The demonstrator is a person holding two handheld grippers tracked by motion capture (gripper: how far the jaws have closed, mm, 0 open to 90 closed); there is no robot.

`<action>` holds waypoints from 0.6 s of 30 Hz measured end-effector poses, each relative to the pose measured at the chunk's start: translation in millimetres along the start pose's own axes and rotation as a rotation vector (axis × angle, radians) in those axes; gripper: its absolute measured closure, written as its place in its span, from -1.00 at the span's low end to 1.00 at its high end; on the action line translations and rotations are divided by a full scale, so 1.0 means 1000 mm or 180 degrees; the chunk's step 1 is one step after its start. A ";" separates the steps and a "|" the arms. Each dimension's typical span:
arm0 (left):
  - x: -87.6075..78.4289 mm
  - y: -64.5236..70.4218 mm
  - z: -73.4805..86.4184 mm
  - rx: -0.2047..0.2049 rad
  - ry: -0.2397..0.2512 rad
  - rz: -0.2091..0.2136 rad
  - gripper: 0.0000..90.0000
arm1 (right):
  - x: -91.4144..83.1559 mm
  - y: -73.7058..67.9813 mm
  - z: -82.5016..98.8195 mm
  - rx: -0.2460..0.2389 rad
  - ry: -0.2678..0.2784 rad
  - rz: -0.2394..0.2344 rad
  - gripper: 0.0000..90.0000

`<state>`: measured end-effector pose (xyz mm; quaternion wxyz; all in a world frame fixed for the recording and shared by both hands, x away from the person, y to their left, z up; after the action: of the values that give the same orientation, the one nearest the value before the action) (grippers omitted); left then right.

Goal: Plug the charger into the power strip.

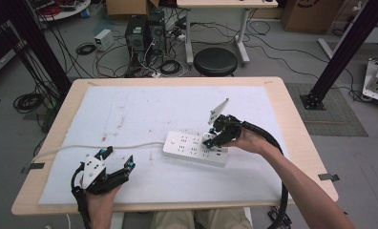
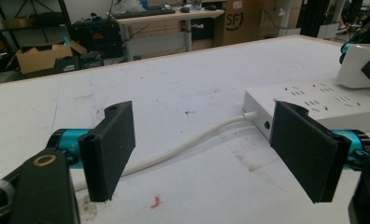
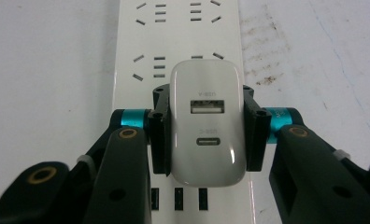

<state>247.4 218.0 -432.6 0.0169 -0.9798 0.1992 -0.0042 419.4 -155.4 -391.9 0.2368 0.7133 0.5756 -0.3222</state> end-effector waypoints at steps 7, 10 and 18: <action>0.000 -0.001 -0.001 0.0002 0.0001 -0.0001 -0.50 | 0.001 -0.002 -0.001 -0.0140 -0.0034 0.0006 0.42; -0.003 -0.002 -0.002 0.0004 0.0003 -0.0010 -0.50 | 0.002 -0.002 0.000 -0.0229 -0.0009 -0.0016 0.42; -0.007 -0.004 -0.003 0.0006 0.0003 -0.0052 -0.50 | 0.003 -0.005 0.001 -0.0277 -0.0010 0.0065 0.42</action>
<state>242.1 224.6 -429.9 0.0177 -0.9814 0.1912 -0.0051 414.3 -152.8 -394.2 0.2717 0.7077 0.5814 -0.2955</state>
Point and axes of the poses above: each handheld gripper's, and its own axes: x roughly forward along the jaws, z roughly out of its underside, y roughly to its right, the point moved 1 cm from there along x, roughly forward along the jaws, and after that the axes turned 11 degrees about y, right-handed, at the moved point
